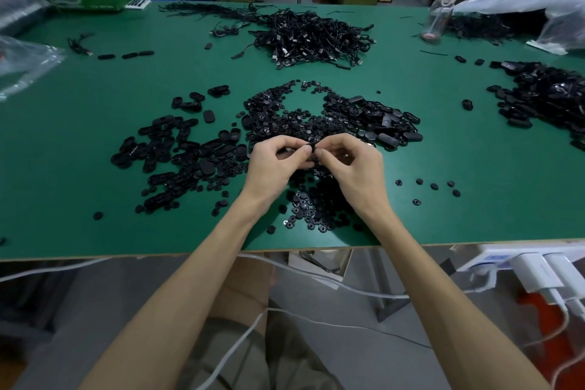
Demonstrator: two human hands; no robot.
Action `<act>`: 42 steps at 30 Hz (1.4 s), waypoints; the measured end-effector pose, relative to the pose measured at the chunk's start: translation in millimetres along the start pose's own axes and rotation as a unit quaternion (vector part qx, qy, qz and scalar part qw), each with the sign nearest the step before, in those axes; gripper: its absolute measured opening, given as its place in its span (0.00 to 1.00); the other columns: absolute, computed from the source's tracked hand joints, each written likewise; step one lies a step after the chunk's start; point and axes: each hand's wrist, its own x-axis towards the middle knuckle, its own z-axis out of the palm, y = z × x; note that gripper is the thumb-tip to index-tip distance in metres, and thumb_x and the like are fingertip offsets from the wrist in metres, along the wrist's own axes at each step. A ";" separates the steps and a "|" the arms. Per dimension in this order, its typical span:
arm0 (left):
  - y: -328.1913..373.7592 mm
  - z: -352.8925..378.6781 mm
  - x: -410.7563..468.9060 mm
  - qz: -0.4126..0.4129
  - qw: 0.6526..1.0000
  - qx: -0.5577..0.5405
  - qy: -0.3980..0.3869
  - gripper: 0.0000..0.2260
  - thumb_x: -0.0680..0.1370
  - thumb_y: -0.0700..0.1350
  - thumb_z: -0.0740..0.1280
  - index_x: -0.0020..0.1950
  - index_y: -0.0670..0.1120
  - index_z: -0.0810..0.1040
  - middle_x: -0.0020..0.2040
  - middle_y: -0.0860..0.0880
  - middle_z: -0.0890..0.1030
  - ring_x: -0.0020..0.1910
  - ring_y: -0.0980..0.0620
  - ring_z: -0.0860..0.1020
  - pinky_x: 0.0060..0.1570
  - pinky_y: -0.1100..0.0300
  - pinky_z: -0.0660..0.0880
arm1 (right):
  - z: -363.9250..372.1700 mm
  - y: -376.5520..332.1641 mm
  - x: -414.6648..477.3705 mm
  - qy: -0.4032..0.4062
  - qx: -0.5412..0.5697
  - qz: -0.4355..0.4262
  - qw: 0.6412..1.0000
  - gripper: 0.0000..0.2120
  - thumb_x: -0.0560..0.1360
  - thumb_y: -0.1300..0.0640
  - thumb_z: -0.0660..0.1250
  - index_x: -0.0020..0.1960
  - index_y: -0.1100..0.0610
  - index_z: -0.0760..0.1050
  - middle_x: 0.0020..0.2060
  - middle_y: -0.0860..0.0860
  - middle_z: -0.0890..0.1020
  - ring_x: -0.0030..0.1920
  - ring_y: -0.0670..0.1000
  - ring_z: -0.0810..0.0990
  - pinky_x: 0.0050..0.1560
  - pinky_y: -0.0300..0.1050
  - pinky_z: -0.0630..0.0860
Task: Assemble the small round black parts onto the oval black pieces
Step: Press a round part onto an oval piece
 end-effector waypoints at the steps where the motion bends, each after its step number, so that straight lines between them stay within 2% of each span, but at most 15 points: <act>1: 0.2 0.2 0.2 0.000 1.000 0.004 -0.005 0.04 0.79 0.36 0.73 0.52 0.38 0.84 0.45 0.42 0.87 0.44 0.46 0.88 0.49 0.57 0.84 | 0.3 0.2 0.0 0.000 -0.003 0.001 1.000 0.03 0.77 0.61 0.74 0.50 0.57 0.85 0.42 0.45 0.86 0.43 0.42 0.83 0.47 0.32 0.76; 7: 1.3 -0.4 -0.3 0.017 0.999 0.027 -0.016 0.05 0.79 0.36 0.73 0.54 0.36 0.83 0.44 0.44 0.87 0.44 0.49 0.87 0.50 0.58 0.83 | 1.8 2.7 0.4 0.006 -0.016 0.011 1.000 0.02 0.77 0.62 0.74 0.49 0.57 0.84 0.42 0.46 0.85 0.42 0.43 0.82 0.45 0.32 0.75; 13: 1.5 -0.2 -0.8 0.028 0.999 0.021 -0.025 0.06 0.79 0.35 0.72 0.54 0.34 0.81 0.44 0.39 0.87 0.43 0.44 0.87 0.48 0.55 0.84 | 2.7 3.0 -0.4 0.022 -0.019 0.004 1.000 0.03 0.77 0.63 0.74 0.50 0.57 0.83 0.42 0.46 0.85 0.43 0.44 0.82 0.45 0.30 0.74; 21: 1.5 -0.1 -1.2 0.023 0.999 0.026 -0.037 0.07 0.79 0.35 0.72 0.55 0.33 0.82 0.43 0.40 0.87 0.42 0.46 0.87 0.47 0.57 0.84 | 0.6 2.0 -0.4 0.023 -0.034 -0.007 0.999 0.02 0.77 0.62 0.74 0.49 0.58 0.83 0.44 0.49 0.84 0.46 0.48 0.82 0.49 0.42 0.78; 26: 3.5 -0.5 -1.9 0.030 0.999 0.008 -0.045 0.07 0.79 0.35 0.73 0.55 0.33 0.82 0.43 0.39 0.87 0.42 0.43 0.87 0.47 0.53 0.85 | -0.1 1.1 -0.7 0.046 -0.031 -0.024 0.998 0.02 0.76 0.64 0.75 0.46 0.60 0.83 0.43 0.52 0.83 0.45 0.50 0.81 0.46 0.39 0.75; 30: 3.3 -1.7 -1.7 0.021 0.999 -0.009 -0.046 0.07 0.79 0.35 0.72 0.56 0.33 0.81 0.44 0.39 0.87 0.44 0.43 0.87 0.48 0.54 0.84 | 1.2 2.0 -0.7 0.045 -0.030 -0.046 0.998 0.03 0.76 0.64 0.75 0.49 0.60 0.86 0.45 0.52 0.84 0.46 0.47 0.82 0.49 0.36 0.76; 34: 1.1 -2.9 -0.4 0.004 0.999 -0.038 -0.018 0.05 0.79 0.33 0.72 0.54 0.34 0.80 0.43 0.41 0.87 0.43 0.44 0.87 0.48 0.56 0.84 | 3.6 1.0 -1.6 -0.002 -0.049 -0.083 0.995 0.09 0.78 0.63 0.73 0.57 0.58 0.86 0.50 0.51 0.83 0.50 0.46 0.81 0.51 0.33 0.74; 37: 0.0 -4.0 1.5 -0.014 0.998 -0.058 0.008 0.06 0.79 0.34 0.72 0.54 0.35 0.79 0.45 0.41 0.87 0.44 0.43 0.87 0.47 0.57 0.83 | 5.6 0.7 -1.6 -0.039 -0.052 -0.076 0.995 0.12 0.80 0.63 0.70 0.61 0.54 0.85 0.51 0.50 0.80 0.50 0.45 0.78 0.46 0.34 0.73; 39: -0.4 -3.8 2.4 -0.022 0.998 -0.064 0.014 0.09 0.79 0.35 0.72 0.58 0.36 0.78 0.49 0.40 0.86 0.44 0.44 0.87 0.47 0.59 0.83 | 5.6 1.5 -0.7 -0.050 -0.045 -0.071 0.995 0.13 0.80 0.62 0.69 0.62 0.52 0.85 0.51 0.50 0.78 0.48 0.47 0.76 0.41 0.35 0.72; 42: -1.3 -4.0 2.7 0.000 0.999 -0.040 0.000 0.10 0.80 0.34 0.70 0.62 0.38 0.80 0.51 0.42 0.86 0.46 0.46 0.87 0.48 0.59 0.83 | 6.0 2.3 -0.6 -0.056 -0.043 -0.074 0.995 0.13 0.80 0.62 0.69 0.61 0.52 0.85 0.52 0.50 0.77 0.47 0.46 0.76 0.41 0.33 0.70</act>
